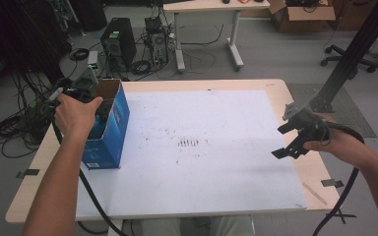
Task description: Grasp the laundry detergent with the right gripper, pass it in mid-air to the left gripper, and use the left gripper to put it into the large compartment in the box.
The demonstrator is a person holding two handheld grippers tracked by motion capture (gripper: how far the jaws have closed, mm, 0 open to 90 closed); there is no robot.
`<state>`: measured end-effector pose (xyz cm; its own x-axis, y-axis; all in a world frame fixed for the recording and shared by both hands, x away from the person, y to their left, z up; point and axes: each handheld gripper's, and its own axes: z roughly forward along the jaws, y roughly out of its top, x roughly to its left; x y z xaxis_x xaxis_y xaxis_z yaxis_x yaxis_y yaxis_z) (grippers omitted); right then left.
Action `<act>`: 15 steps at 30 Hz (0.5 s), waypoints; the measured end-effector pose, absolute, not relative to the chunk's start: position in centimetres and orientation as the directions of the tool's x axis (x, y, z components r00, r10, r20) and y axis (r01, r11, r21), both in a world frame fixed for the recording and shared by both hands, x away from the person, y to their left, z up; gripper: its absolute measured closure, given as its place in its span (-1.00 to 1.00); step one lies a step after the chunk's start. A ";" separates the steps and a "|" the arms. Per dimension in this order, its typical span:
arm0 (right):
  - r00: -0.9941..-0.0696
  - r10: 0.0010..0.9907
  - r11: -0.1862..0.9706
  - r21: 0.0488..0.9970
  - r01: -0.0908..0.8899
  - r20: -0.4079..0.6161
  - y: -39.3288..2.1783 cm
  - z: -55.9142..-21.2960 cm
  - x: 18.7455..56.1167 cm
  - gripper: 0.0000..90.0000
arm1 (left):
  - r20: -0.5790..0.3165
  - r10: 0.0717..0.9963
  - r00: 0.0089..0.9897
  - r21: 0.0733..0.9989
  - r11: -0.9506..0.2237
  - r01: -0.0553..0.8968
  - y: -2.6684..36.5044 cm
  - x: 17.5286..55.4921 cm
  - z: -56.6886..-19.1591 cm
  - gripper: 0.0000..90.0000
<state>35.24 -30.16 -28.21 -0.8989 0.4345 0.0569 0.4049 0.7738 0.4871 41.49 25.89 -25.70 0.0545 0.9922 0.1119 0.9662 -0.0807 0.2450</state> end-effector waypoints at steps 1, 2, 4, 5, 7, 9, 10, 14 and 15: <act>-0.899 0.435 0.774 0.487 0.405 0.056 -30.2 -28.2 35.2 -0.87 | 0.113 0.992 0.062 0.243 -0.088 0.966 25.8 41.5 -25.4 -0.54; -0.900 0.433 0.774 0.488 0.403 0.056 -30.2 -28.2 35.2 -0.87 | 0.109 0.992 0.063 0.249 -0.088 0.964 25.8 41.4 -25.1 -0.54; -0.900 0.433 0.773 0.489 0.403 0.056 -30.1 -28.2 35.1 -0.87 | 0.107 0.992 0.068 0.258 -0.093 0.962 25.7 41.3 -24.4 -0.57; -0.900 0.433 0.774 0.488 0.403 0.056 -30.1 -28.2 35.1 -0.87 | 0.108 0.992 0.071 0.261 -0.097 0.960 25.7 41.2 -24.0 -0.59; -0.900 0.433 0.775 0.487 0.403 0.056 -30.1 -28.1 35.0 -0.87 | 0.105 0.992 0.076 0.259 -0.101 0.961 25.5 41.1 -23.5 -0.61; -0.901 0.431 0.775 0.490 0.399 0.052 -30.1 -28.1 35.0 -0.87 | 0.096 0.991 0.087 0.253 -0.109 0.961 25.4 40.9 -23.1 -0.63; -0.901 0.430 0.774 0.492 0.398 0.051 -30.1 -28.0 35.0 -0.87 | 0.097 0.991 0.090 0.254 -0.113 0.961 25.3 40.8 -22.9 -0.64; -0.901 0.432 0.774 0.493 0.398 0.050 -30.1 -27.9 34.9 -0.87 | 0.092 0.990 0.107 0.250 -0.127 0.960 24.9 40.3 -22.2 -0.69; -0.902 0.430 0.774 0.494 0.396 0.048 -30.1 -27.9 34.9 -0.87 | 0.091 0.990 0.110 0.248 -0.129 0.960 24.9 40.2 -22.0 -0.70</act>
